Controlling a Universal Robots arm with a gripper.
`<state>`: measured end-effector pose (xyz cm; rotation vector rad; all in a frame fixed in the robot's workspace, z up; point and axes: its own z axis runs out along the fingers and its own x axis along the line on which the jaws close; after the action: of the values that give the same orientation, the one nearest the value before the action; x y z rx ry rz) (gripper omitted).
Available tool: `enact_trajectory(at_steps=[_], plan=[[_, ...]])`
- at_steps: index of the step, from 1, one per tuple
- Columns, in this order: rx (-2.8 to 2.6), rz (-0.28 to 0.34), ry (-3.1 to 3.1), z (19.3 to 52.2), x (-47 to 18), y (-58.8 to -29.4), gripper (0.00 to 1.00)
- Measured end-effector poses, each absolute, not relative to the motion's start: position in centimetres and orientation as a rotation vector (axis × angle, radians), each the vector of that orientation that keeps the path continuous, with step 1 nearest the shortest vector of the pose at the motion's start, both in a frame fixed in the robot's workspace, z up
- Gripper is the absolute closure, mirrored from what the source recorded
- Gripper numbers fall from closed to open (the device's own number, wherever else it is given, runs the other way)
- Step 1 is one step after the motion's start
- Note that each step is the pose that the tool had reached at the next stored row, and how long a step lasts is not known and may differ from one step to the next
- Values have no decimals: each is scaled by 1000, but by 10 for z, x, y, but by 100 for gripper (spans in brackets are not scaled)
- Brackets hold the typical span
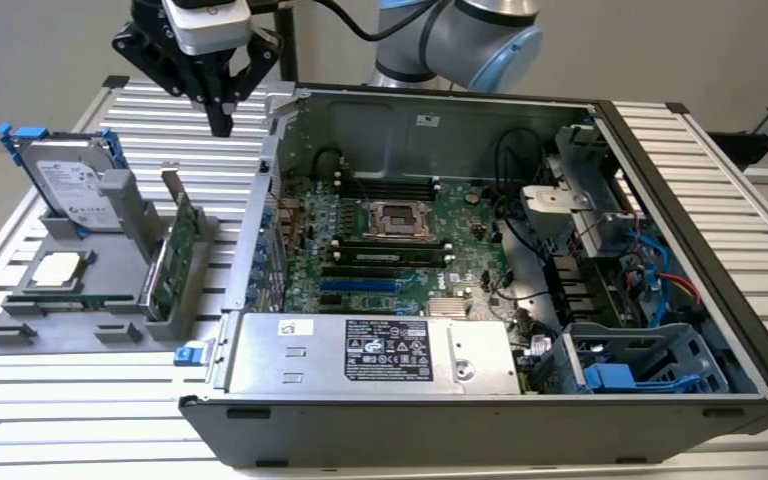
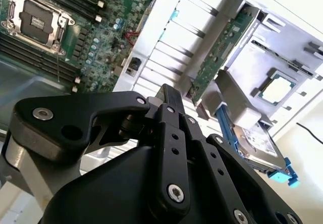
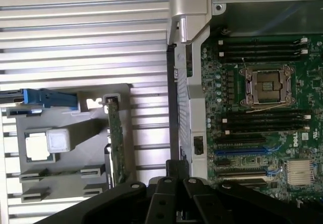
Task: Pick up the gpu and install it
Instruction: 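Reach for the gpu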
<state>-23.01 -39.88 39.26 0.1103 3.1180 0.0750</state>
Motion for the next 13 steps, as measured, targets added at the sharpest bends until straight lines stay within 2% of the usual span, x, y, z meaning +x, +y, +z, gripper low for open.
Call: enact_trajectory(at_steps=[13], plan=[[110,75,3118,393,-245,-399,100]])
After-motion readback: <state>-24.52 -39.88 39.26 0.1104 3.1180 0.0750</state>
